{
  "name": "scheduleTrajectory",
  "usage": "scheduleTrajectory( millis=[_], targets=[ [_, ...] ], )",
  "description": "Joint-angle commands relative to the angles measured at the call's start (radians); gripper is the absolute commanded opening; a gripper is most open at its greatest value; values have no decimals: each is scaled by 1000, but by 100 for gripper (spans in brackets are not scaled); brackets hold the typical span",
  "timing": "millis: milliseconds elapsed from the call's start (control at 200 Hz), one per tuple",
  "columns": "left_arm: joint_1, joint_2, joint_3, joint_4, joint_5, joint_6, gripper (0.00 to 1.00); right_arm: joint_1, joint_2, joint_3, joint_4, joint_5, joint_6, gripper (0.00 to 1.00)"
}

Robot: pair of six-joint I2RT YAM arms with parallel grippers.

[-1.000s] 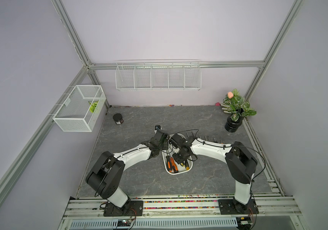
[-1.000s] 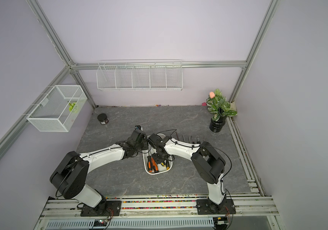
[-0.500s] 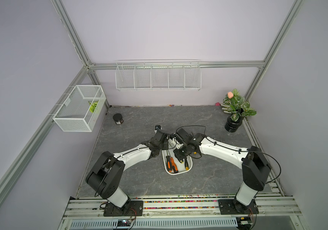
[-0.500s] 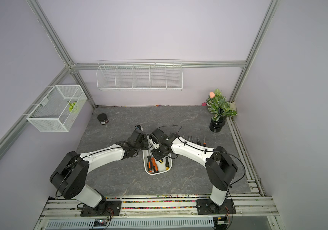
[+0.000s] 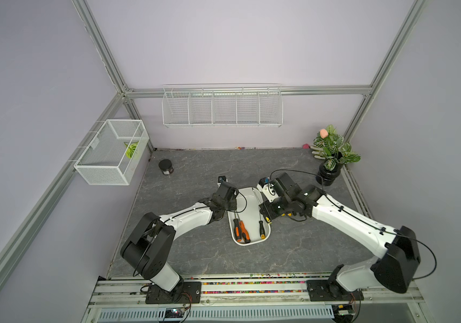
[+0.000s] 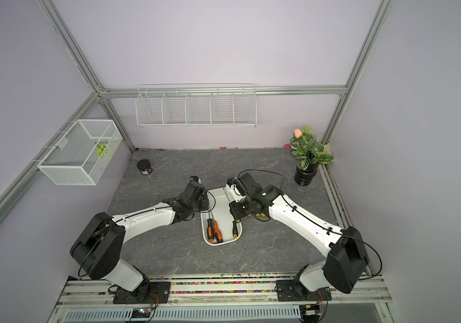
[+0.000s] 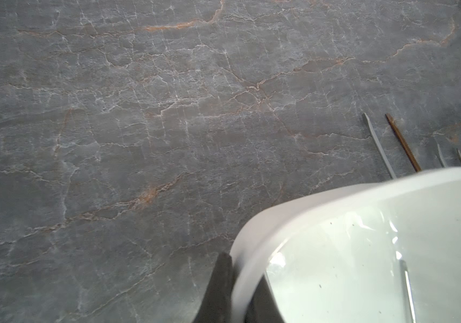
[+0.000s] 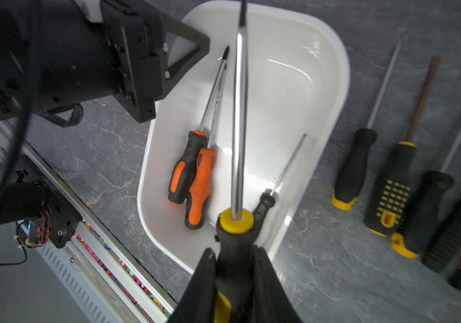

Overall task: Take out the screwdriver from the storage box
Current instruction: Place the screwdriver at the center of the board.

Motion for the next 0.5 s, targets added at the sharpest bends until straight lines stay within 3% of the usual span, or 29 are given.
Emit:
scheduleTrajectory(
  millis=[0,150,495],
  targets=[
    [-7,-5,-10,15,-4,-1,0,-96,-58,-62,-61,7,-24,0],
    [-7,-7,-11,17,-2,-1,0,-276,-96,-116,-73,-3,-85,0],
    [-8,9,-3,33,8,13,0,-589,-43,-185,10,129,-156,0]
  ],
)
